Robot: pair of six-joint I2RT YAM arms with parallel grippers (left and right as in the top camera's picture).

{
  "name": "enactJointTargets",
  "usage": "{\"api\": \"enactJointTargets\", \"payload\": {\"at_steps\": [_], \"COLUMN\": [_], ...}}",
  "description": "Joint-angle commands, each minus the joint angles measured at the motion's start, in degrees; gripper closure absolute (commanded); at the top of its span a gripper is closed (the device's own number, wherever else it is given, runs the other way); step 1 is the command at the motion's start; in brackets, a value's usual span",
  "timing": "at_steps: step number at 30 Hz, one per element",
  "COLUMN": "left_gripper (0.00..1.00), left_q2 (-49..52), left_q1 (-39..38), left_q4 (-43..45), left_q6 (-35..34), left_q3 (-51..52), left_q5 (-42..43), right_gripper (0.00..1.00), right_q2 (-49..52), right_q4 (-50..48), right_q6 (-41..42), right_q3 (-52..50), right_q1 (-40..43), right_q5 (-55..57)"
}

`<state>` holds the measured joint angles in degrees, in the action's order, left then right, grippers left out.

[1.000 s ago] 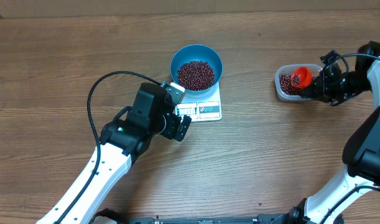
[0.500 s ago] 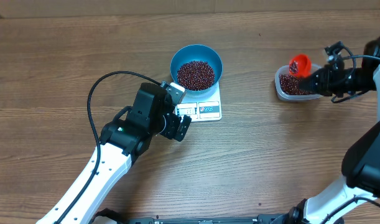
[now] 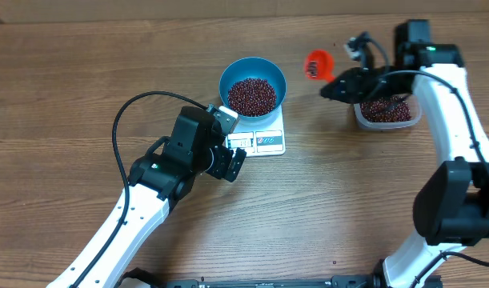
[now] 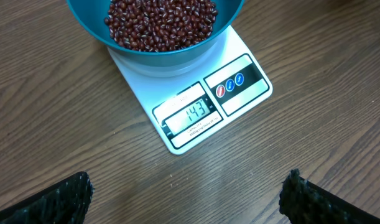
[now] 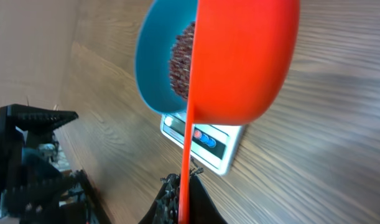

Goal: Scoop item into bowl and weigh 150g on scale
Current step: 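Lift the filled scoop and carry it over the blue bowl, then tilt the scoop slightly over the bowl to trickle beans in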

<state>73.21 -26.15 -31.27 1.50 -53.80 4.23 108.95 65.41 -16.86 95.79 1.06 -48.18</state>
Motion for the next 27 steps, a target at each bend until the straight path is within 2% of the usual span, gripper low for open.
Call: {"api": "enactJointTargets", "payload": {"at_steps": [1,11,27], "left_gripper": [0.0,0.01,0.0], "left_q2": [0.3,0.3,0.3], "left_q1": [0.3,0.3,0.3], "left_q4": [0.0,0.0,0.0], "left_q6": [0.2,0.2,0.2], "left_q3": [0.2,0.2,0.2], "left_q5": [-0.3,-0.3,-0.3], "right_gripper": [0.96,0.96,0.96], "right_q2": [-1.5,-1.5,-1.5], "right_q4": [-2.4,-9.4,-12.2], "right_q6": [5.7,12.6,14.1], "right_q3": [1.5,1.5,1.5], "right_q1": [-3.9,-13.9,-21.5], "right_q5": [2.2,12.7,30.6]}}
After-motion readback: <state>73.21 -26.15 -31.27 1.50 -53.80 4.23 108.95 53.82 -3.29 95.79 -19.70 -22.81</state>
